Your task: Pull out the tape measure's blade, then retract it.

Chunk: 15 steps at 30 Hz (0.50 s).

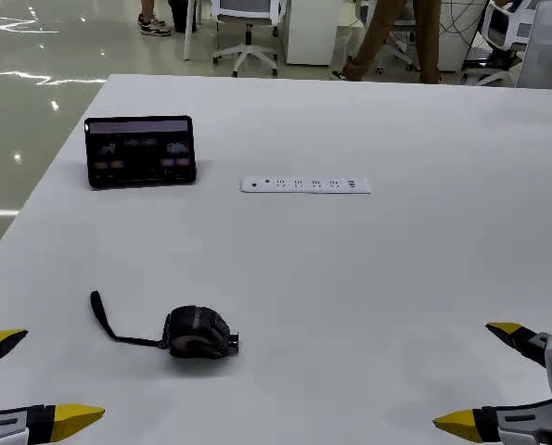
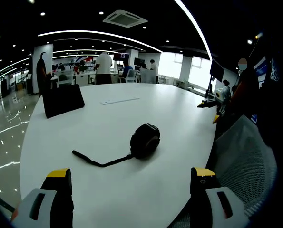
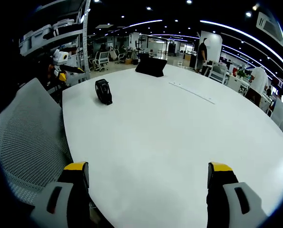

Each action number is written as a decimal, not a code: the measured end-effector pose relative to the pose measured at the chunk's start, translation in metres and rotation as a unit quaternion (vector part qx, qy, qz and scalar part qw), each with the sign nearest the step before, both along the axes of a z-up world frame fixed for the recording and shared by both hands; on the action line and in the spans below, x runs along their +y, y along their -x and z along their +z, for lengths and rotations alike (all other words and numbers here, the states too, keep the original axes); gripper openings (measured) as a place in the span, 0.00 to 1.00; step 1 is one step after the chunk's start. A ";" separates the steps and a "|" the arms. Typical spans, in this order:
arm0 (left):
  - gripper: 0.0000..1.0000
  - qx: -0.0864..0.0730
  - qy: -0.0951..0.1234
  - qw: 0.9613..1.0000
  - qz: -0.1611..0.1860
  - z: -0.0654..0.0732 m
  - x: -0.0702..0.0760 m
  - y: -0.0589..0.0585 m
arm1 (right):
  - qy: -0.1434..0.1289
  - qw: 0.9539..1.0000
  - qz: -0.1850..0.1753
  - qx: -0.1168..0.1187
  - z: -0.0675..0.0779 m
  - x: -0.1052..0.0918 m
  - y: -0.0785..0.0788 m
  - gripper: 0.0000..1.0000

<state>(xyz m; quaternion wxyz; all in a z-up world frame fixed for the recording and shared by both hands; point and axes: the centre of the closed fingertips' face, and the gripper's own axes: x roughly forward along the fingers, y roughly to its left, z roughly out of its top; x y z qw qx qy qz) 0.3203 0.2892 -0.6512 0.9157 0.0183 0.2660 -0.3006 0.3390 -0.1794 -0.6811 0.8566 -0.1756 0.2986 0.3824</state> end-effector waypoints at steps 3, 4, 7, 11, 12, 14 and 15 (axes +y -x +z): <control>1.00 0.000 -0.001 1.000 0.002 0.000 -0.001 0.001 | 0.001 1.000 0.004 0.001 -0.001 0.001 0.001 1.00; 1.00 0.001 -0.001 1.000 0.006 0.000 -0.001 0.001 | 0.000 1.000 0.004 0.001 -0.002 0.002 0.001 1.00; 1.00 0.003 -0.002 1.000 0.008 0.001 -0.003 0.002 | -0.002 1.000 0.004 -0.001 0.000 0.005 0.002 1.00; 1.00 0.004 -0.006 1.000 0.007 0.000 -0.002 0.002 | -0.003 1.000 0.010 -0.001 -0.001 0.007 0.003 1.00; 1.00 0.005 -0.005 1.000 0.007 0.000 -0.002 0.001 | -0.004 1.000 0.010 0.000 -0.002 0.007 0.003 1.00; 1.00 0.003 -0.003 1.000 0.007 0.000 -0.003 0.001 | -0.005 1.000 0.012 0.001 -0.002 0.009 0.004 1.00; 1.00 0.005 -0.001 1.000 0.007 -0.001 -0.003 0.002 | -0.005 1.000 0.013 0.001 -0.001 0.010 0.004 1.00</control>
